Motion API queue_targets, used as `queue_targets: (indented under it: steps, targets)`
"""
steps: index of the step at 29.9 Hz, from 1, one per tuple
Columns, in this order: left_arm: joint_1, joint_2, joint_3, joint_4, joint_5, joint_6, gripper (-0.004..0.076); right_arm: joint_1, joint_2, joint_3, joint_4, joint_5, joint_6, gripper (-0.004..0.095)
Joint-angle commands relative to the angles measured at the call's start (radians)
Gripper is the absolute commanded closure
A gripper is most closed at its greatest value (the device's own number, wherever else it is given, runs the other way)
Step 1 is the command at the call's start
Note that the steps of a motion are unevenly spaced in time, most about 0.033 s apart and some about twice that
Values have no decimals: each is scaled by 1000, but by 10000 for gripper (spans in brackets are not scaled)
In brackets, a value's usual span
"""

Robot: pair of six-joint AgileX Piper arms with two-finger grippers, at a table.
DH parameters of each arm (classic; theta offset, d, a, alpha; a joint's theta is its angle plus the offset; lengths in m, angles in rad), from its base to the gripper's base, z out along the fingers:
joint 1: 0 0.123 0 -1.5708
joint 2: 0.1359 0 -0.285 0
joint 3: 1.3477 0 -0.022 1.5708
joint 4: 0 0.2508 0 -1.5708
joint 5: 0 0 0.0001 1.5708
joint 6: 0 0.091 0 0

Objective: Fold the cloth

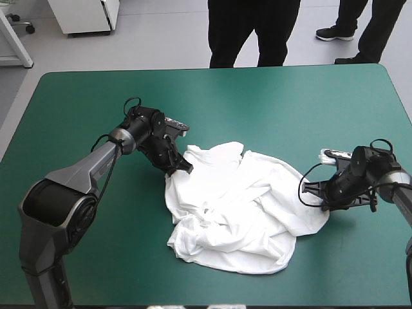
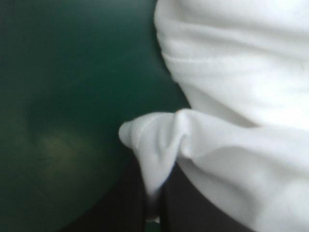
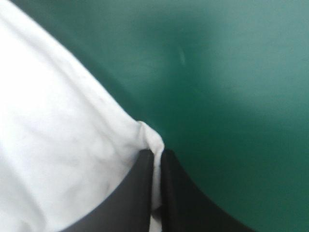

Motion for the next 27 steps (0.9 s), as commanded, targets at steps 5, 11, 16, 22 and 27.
queue_targets:
  steps: [5,11,16,22,27]
  targets:
    - [-1,-127,1,-1,35,-13,733,6,-128,-69,127,87,-31,925]
    - [-1,-308,-70,68,50,-45,733,6,-278,-280,121,161,-24,925]
    - [-1,-436,-203,108,91,-66,733,6,-340,-489,111,274,-24,925]
    - [-1,-551,-414,108,147,-85,733,6,-379,-805,116,334,-31,925]
    - [-1,-605,-643,76,154,-91,733,6,-384,-1069,146,334,-31,925]
